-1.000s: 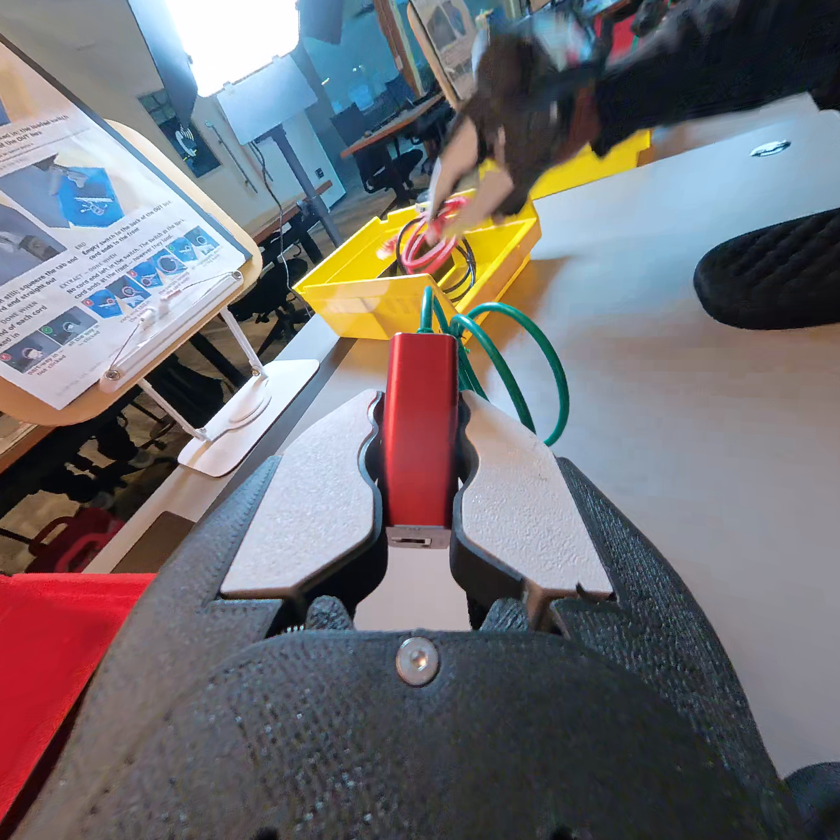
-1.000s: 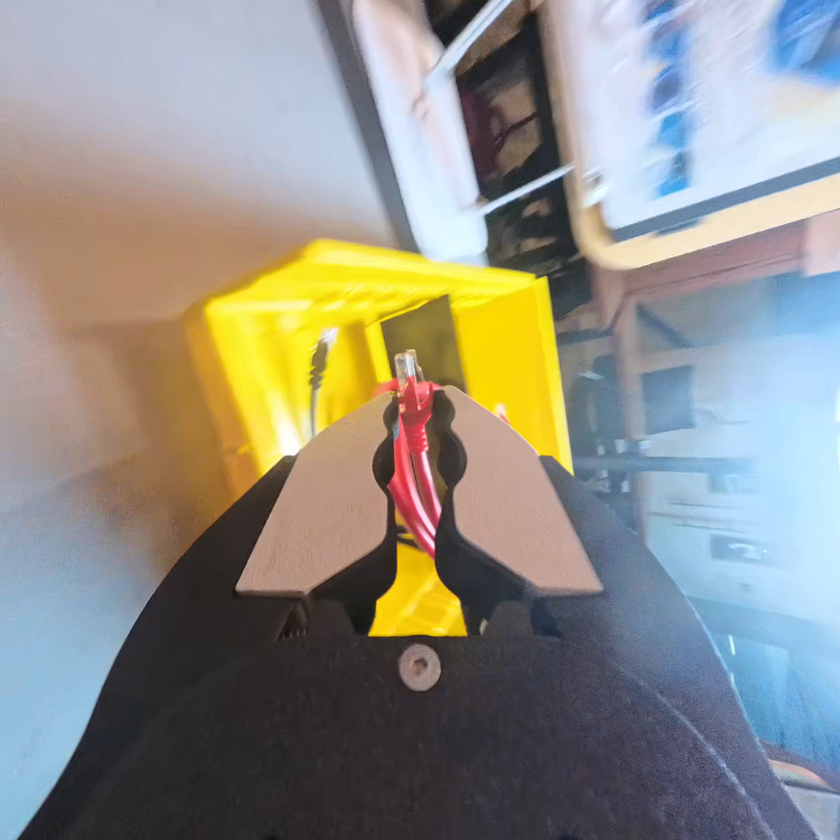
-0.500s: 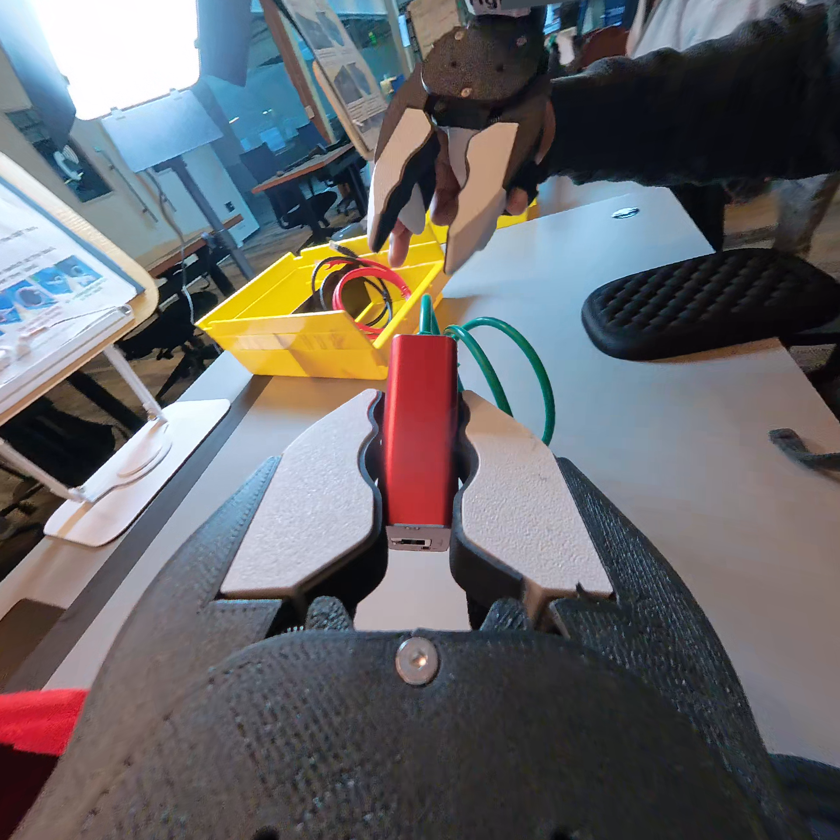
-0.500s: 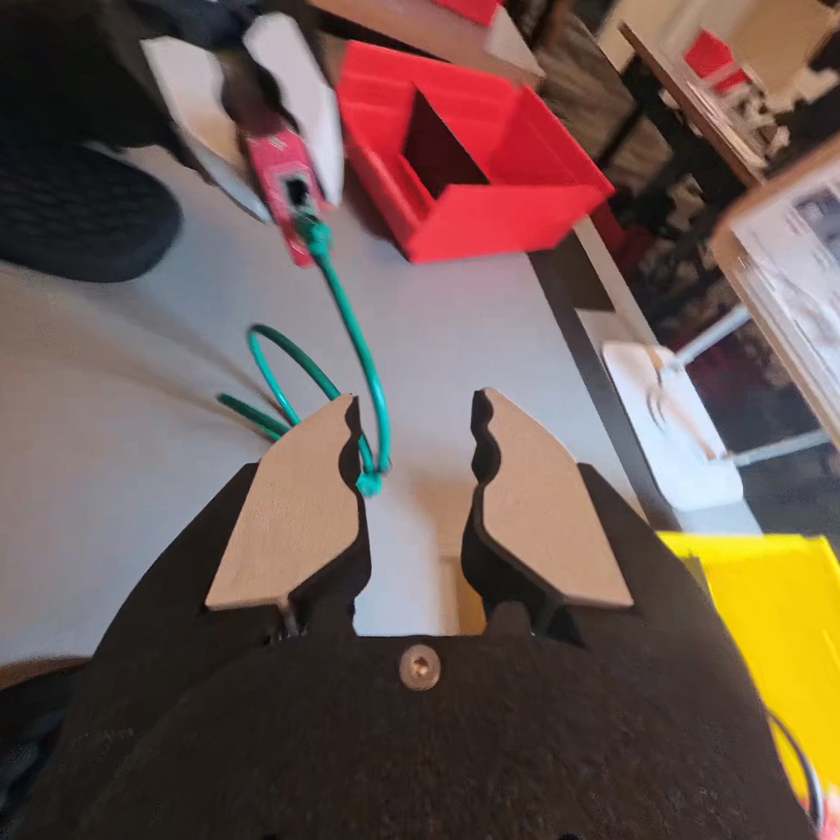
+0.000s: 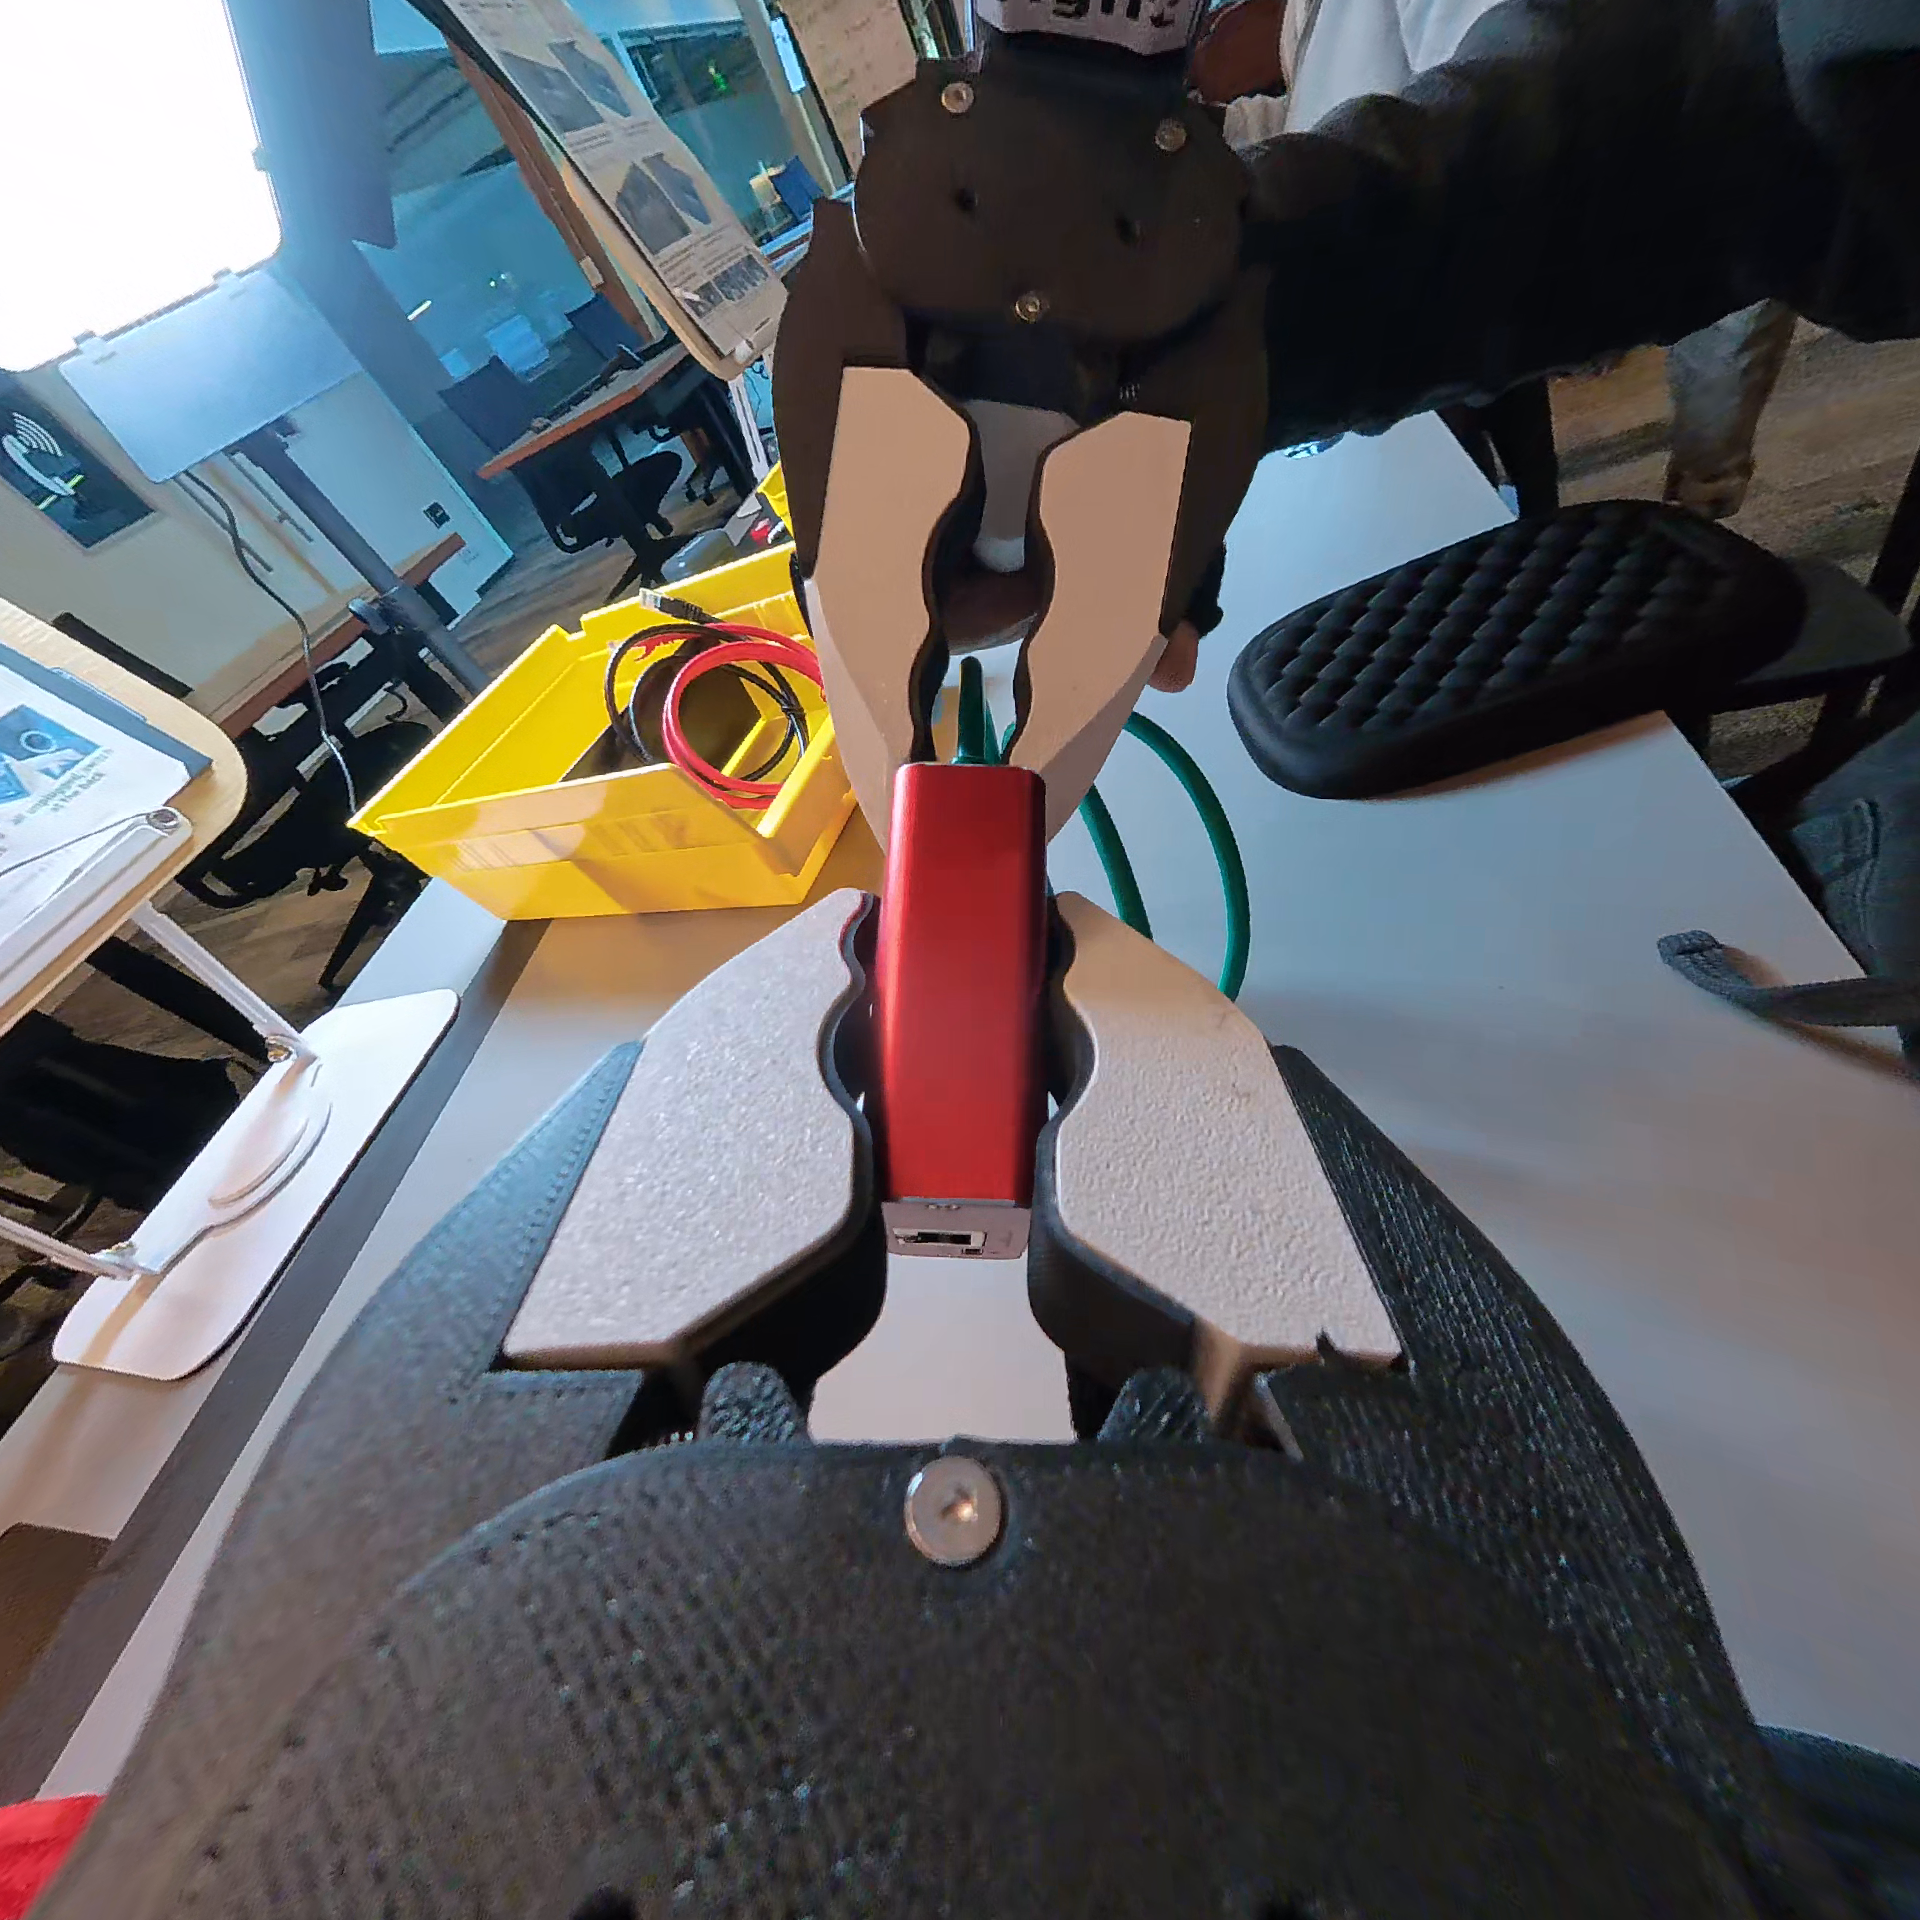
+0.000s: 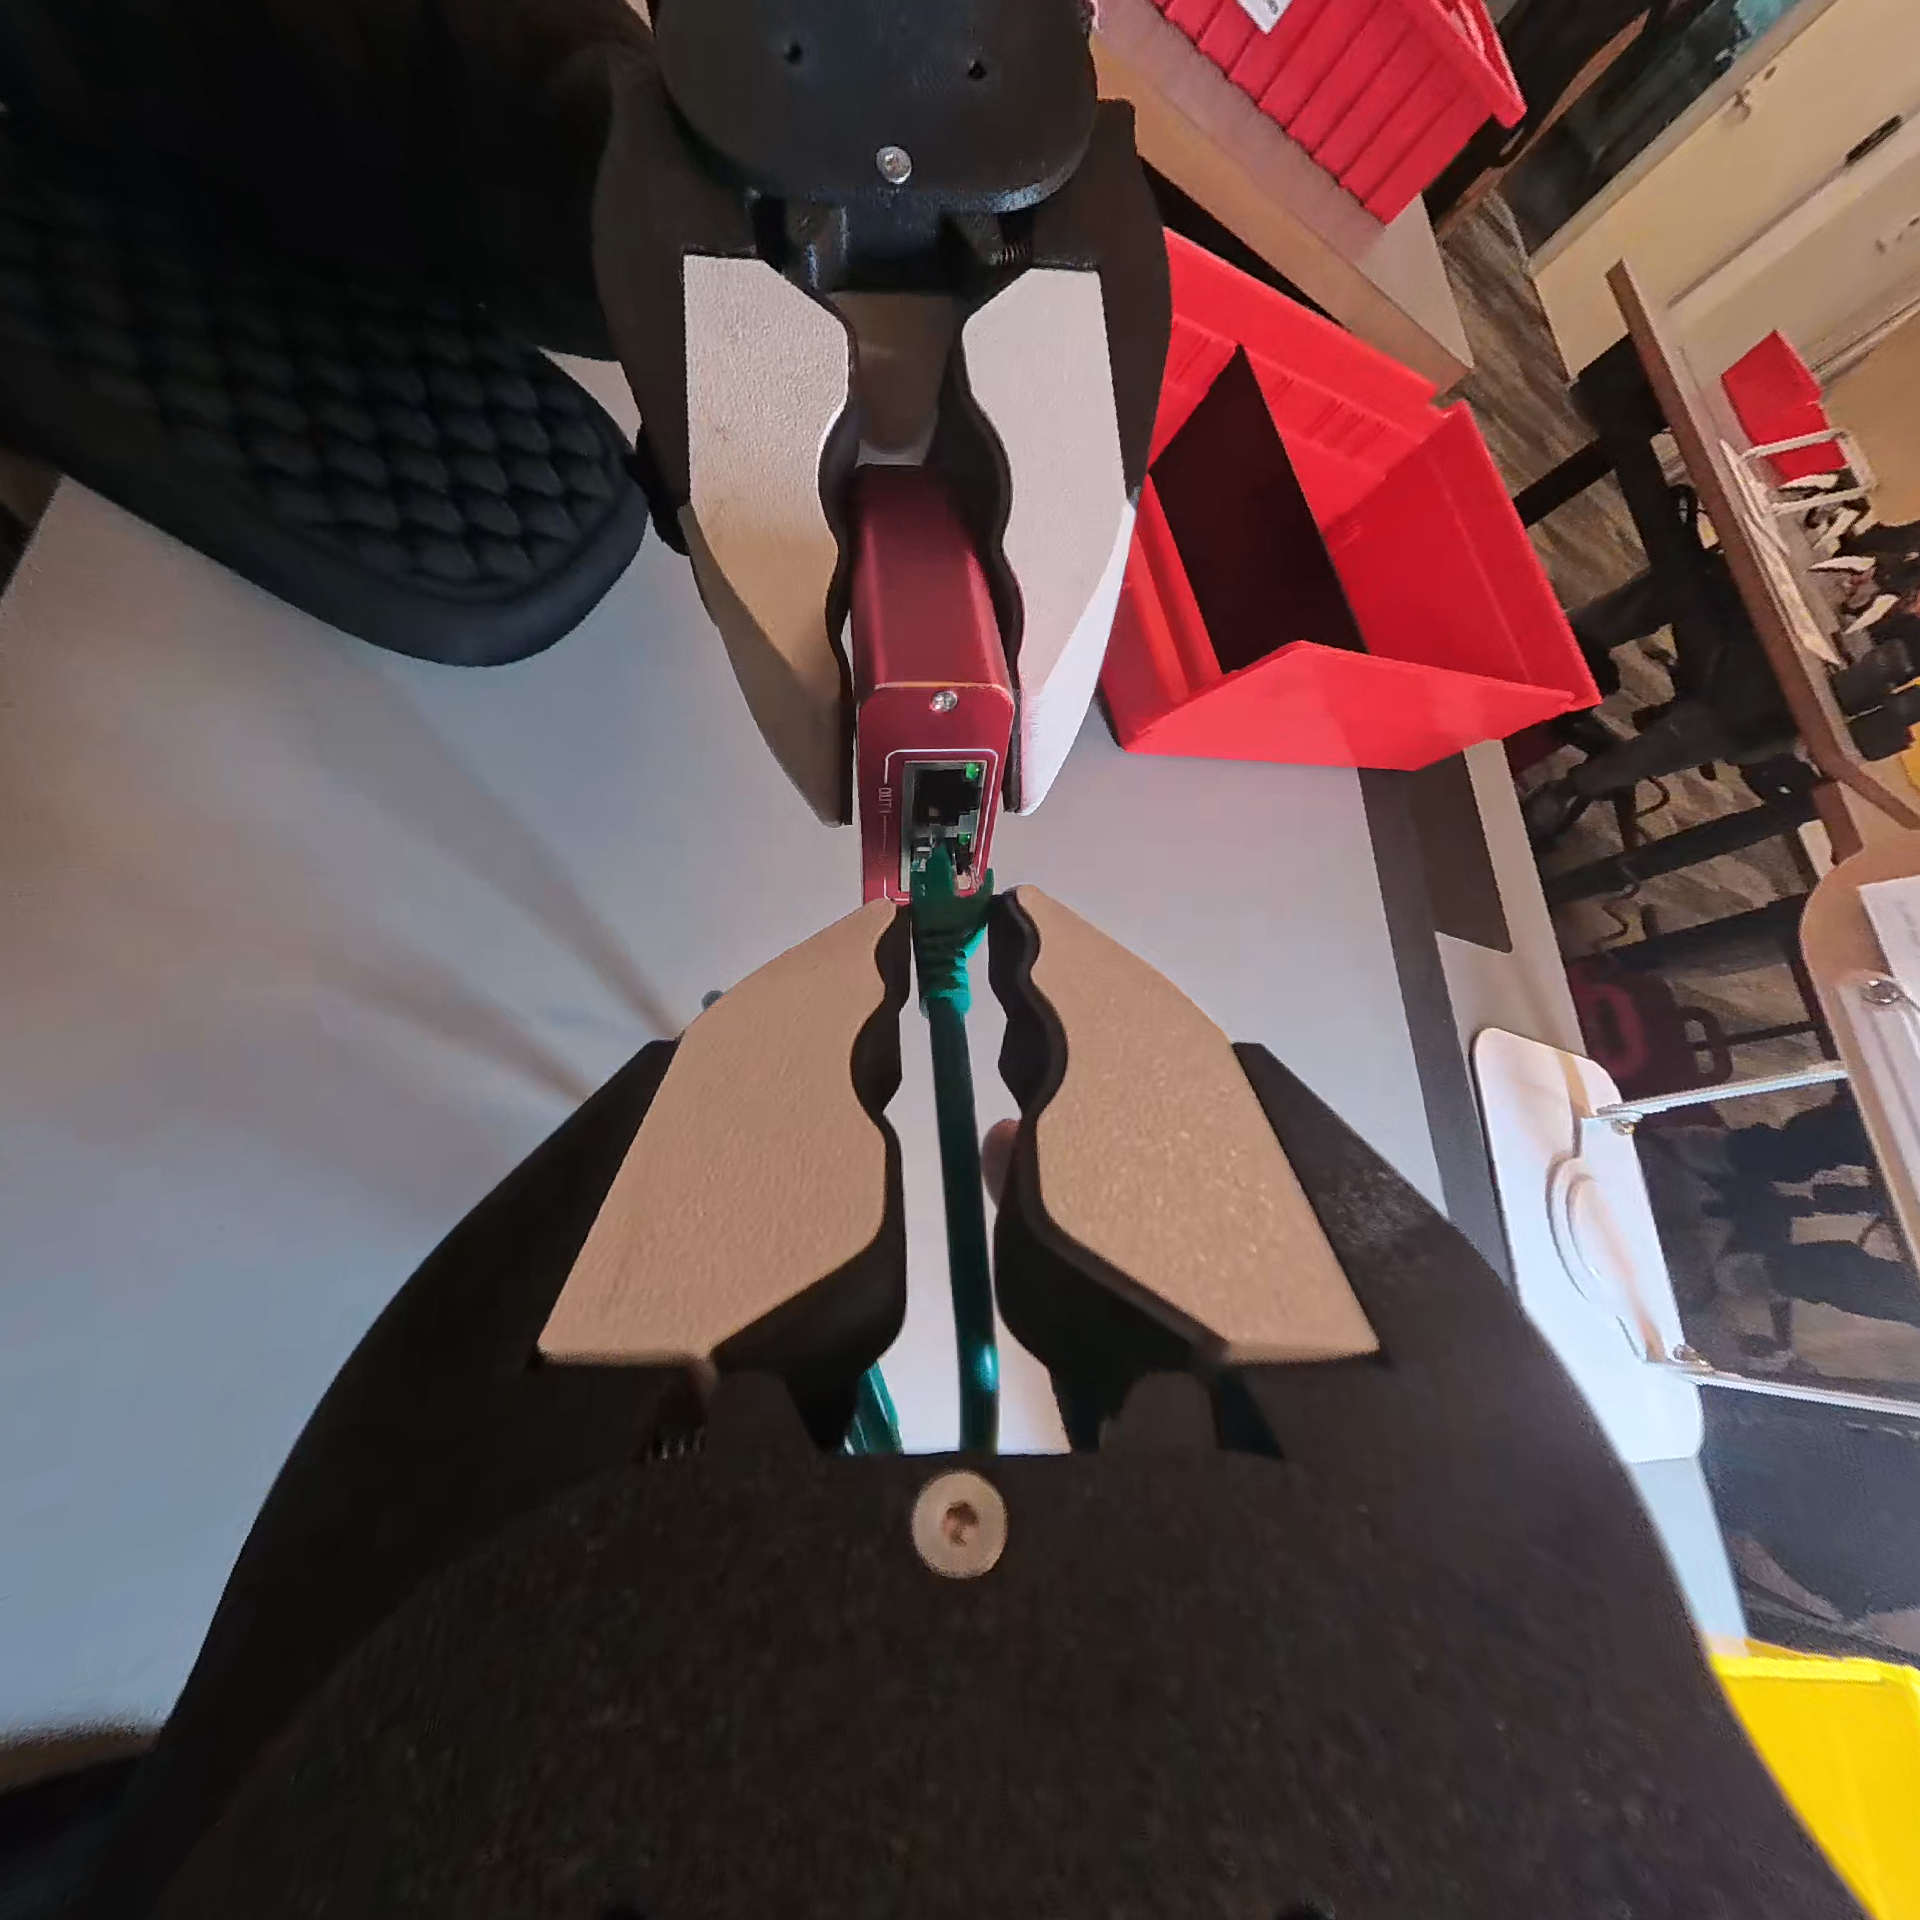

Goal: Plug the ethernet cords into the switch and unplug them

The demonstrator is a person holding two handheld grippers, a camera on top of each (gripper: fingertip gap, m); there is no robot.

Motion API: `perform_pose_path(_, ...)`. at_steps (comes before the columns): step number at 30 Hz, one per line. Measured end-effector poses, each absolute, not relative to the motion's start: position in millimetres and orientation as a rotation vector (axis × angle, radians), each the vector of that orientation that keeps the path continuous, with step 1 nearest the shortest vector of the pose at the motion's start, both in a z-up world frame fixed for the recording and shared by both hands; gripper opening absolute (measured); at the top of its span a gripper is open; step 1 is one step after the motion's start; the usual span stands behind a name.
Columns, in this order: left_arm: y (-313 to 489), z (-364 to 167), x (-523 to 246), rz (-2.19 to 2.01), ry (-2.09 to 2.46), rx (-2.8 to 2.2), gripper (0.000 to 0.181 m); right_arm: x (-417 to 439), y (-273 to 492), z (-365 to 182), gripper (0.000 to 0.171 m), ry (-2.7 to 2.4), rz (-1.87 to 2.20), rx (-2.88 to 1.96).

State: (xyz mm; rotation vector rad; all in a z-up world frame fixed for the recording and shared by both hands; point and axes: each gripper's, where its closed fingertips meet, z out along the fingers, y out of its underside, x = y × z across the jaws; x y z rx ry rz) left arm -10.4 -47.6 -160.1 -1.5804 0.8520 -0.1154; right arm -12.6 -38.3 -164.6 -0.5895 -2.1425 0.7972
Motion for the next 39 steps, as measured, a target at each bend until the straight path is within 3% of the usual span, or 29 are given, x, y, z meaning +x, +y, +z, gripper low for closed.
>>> perform_pose_path(15, -43, -181, -10, 0.096, 0.972, -1.624, 0.029, -8, -44, -170, 0.012, -2.155, 0.783, -0.483)
perform_pose_path(28, -46, -171, 23, 0.037, 1.058, -1.588, 0.030, 33, -54, -151, 0.012, -2.351, 0.775, -0.340)
perform_pose_path(31, -34, -177, -40, 0.164, 0.861, -1.705, 0.029, 61, -66, -151, 0.012, -2.428, 0.875, -0.334)
perform_pose_path(34, -43, -171, -55, 0.197, 0.822, -1.704, 0.029, 65, -27, -134, 0.012, -2.301, 0.819, -0.495)
perform_pose_path(39, -37, -167, -68, 0.162, 0.722, -1.722, 0.029, 58, 78, -51, 0.013, -1.965, 0.572, -0.678)
